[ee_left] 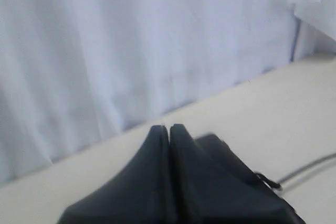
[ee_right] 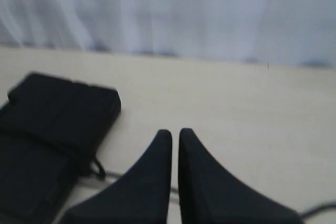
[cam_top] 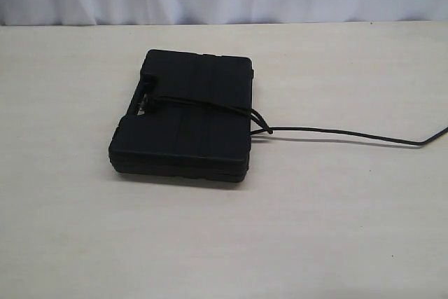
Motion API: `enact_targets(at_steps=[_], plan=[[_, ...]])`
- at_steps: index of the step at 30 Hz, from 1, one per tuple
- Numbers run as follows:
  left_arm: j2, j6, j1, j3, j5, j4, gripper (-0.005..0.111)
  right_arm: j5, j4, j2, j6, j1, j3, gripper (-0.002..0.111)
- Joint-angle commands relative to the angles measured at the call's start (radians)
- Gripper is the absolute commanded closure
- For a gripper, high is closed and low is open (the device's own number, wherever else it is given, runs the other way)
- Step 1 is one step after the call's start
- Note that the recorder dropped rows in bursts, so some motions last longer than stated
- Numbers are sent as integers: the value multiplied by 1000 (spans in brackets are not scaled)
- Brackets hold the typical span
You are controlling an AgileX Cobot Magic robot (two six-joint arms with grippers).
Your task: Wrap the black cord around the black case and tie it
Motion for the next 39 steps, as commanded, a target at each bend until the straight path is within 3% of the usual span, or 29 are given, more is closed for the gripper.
enact_targets(at_steps=[1, 3, 9, 19, 25, 26, 27, 30, 31, 33, 37, 39], plan=[[-14, 69, -8, 199, -422, -5, 107, -383, -33, -103, -17, 1, 191, 104], [-15, 69, -8, 241, -435, -5, 107, -450, -33, -123, -17, 1, 247, 104], [-15, 69, -8, 248, -260, -5, 107, -450, -33, -155, -17, 1, 320, 104], [-17, 69, -8, 254, -266, -5, 107, -486, -33, -156, -17, 1, 357, 104], [-145, 69, -8, 345, -273, 79, 107, -623, -33, -276, -17, 1, 531, 104], [-192, 69, -8, 379, -273, 82, 107, -615, -33, -314, -17, 1, 531, 104], [-244, 69, -8, 418, -273, 82, 107, -472, -36, -362, -17, 1, 531, 104], [-417, 69, -8, 538, -273, 77, 107, -287, -36, -517, -17, -1, 531, 104], [-484, 69, -8, 538, -256, 70, 107, -257, -33, -571, -17, -1, 531, 104], [-536, 69, -8, 538, -16, 66, 107, -184, -6, -619, -17, 1, 531, 104], [-536, 69, -4, 538, 127, 89, 107, -208, 27, -619, -17, -3, 531, 104], [-536, 69, -4, 538, 126, 89, 107, -207, 112, -619, -17, -3, 531, 104]])
